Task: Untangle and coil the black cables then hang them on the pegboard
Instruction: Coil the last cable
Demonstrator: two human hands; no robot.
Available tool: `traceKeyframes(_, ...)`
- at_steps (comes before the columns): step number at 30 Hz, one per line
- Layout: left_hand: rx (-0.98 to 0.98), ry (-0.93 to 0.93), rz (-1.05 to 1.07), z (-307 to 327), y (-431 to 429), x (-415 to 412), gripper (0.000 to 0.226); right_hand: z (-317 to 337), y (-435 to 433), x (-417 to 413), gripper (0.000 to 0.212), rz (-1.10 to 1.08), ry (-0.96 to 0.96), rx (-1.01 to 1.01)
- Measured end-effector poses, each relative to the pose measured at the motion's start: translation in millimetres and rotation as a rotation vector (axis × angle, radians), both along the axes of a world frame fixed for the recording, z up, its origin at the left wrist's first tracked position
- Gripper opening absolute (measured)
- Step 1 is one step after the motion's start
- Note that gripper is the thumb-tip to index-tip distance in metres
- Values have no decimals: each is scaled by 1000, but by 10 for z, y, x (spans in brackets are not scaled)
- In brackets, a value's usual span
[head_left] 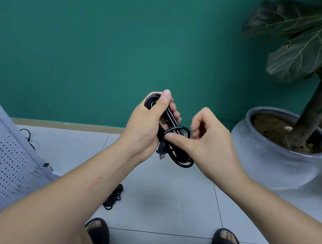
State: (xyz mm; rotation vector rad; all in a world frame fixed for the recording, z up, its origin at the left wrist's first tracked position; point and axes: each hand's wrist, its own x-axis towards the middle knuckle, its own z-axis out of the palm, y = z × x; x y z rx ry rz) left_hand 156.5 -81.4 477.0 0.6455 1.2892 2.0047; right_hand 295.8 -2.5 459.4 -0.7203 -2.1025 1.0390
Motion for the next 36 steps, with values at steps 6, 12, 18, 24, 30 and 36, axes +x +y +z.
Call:
traceKeyframes(6, 26, -11, -62, 29, -37, 67, 22, -33, 62, -40, 63, 361, -271, -500)
traceKeyframes(12, 10, -40, -152, -36, -45, 164, 21, 69, 72, 32, 33, 588, -349, -798)
traceKeyframes(18, -100, 235, -194, -27, -64, 113, 19, -80, 70, -60, 26, 558, -255, -693)
traceKeyframes(24, -323, 489, -262, -20, -128, -99, 38, -51, 130, -66, 30, 350, -202, -535)
traceKeyframes(30, -502, 830, -8, -141, -194, -88, 28, 28, 234, -45, 18, 276, -116, -548)
traceKeyframes(36, -595, 972, 162, -102, -201, 19, 27, -61, 196, -105, 24, 257, -76, -547)
